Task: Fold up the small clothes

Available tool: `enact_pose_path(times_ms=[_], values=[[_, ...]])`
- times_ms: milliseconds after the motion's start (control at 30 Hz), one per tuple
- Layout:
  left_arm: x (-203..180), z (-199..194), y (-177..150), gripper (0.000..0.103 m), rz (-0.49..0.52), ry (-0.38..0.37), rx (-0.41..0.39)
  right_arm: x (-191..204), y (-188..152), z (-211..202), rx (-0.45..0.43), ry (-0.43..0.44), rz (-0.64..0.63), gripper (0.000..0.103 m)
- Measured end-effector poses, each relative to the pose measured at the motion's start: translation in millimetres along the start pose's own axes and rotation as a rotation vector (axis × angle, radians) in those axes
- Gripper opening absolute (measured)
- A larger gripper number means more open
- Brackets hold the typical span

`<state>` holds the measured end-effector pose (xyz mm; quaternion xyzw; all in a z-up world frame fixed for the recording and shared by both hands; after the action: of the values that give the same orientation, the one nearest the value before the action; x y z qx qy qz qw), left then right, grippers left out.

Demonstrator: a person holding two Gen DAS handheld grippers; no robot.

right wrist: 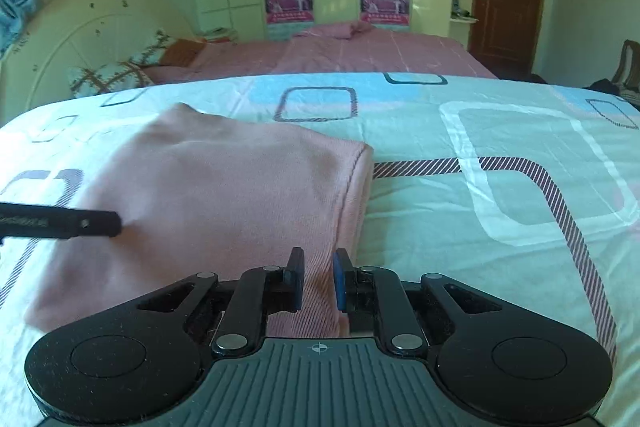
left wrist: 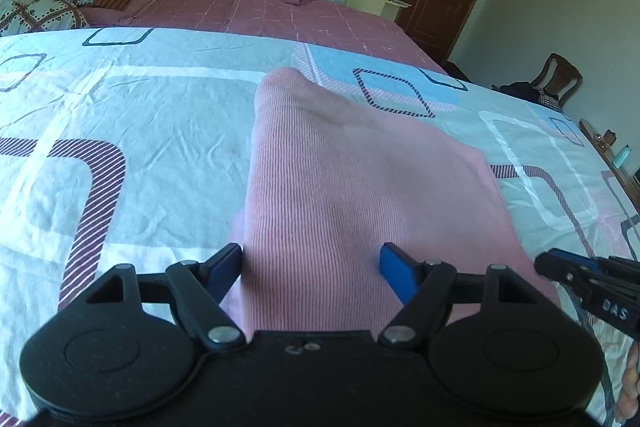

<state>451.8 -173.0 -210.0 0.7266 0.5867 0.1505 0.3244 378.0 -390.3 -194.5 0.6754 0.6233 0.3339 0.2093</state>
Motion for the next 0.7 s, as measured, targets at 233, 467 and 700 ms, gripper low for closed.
enact_pose_path(times_ms=[233, 467, 700], values=[[1.1, -0.2, -19.3, 0.074, 0.000, -0.001, 0.050, 18.0, -30.8, -24.8, 0.015, 0.013, -0.033, 0.014], [-6.9, 2.2, -28.2, 0.076, 0.021, -0.005, 0.062, 4.9, -57.1, -8.5, 0.103, -0.029, 0.033, 0.014], [2.9, -7.7, -22.2, 0.080, 0.016, -0.050, 0.051, -0.5, -62.8, -16.0, 0.118, -0.040, 0.170, 0.014]])
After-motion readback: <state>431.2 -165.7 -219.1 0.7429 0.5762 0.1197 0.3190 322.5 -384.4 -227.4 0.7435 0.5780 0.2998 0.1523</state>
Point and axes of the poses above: each gripper's, at about its wrist camera, not at the fingertips, and z roughly the way its jaws point, x to its left, y to its top, the point moved 5 cm from there along z, roughly the way its jaws point, and after that the axes turned 6 degrees about y, right-handed, at the moved point
